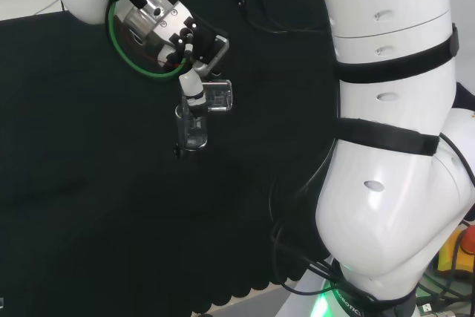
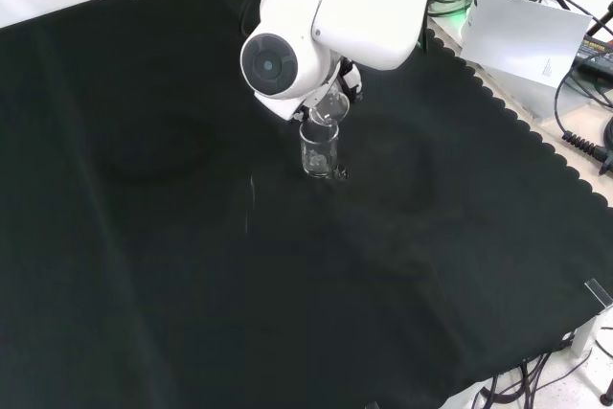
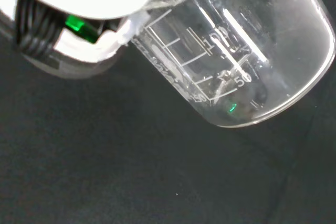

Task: Pour the water from the handheld beaker into the one on the table.

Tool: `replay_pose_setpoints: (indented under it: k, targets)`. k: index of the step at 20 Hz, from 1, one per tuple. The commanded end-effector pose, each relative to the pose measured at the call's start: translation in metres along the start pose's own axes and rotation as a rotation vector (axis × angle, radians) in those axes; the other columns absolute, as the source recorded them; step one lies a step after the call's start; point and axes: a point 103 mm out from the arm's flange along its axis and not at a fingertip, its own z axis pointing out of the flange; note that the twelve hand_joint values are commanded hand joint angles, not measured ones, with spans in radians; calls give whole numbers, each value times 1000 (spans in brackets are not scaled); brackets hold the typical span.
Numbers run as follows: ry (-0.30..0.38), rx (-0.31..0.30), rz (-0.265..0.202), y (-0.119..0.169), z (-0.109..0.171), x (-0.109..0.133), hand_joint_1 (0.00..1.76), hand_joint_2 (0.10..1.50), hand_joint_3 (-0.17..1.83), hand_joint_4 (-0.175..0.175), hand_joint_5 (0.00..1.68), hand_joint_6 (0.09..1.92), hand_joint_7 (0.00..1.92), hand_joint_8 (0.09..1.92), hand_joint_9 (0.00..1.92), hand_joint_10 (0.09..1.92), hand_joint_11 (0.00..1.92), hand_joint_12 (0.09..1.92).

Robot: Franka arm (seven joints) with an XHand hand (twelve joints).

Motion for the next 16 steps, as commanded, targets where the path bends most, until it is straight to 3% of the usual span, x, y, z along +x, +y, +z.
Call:
replay_pose_setpoints:
  k: [1, 8, 16]
  targets:
    - [-12, 7, 15, -2, -4, 5, 1316, 740, 411, -175, 1405, 313, 1573, 87, 1635, 87, 1315, 720]
    - [-11, 8, 16, -5, -12, 13, 1316, 741, 410, -175, 1404, 315, 1573, 87, 1635, 87, 1314, 720]
    - [-21, 18, 23, 1, -1, -5, 1316, 741, 408, -175, 1403, 316, 1572, 87, 1635, 87, 1314, 720]
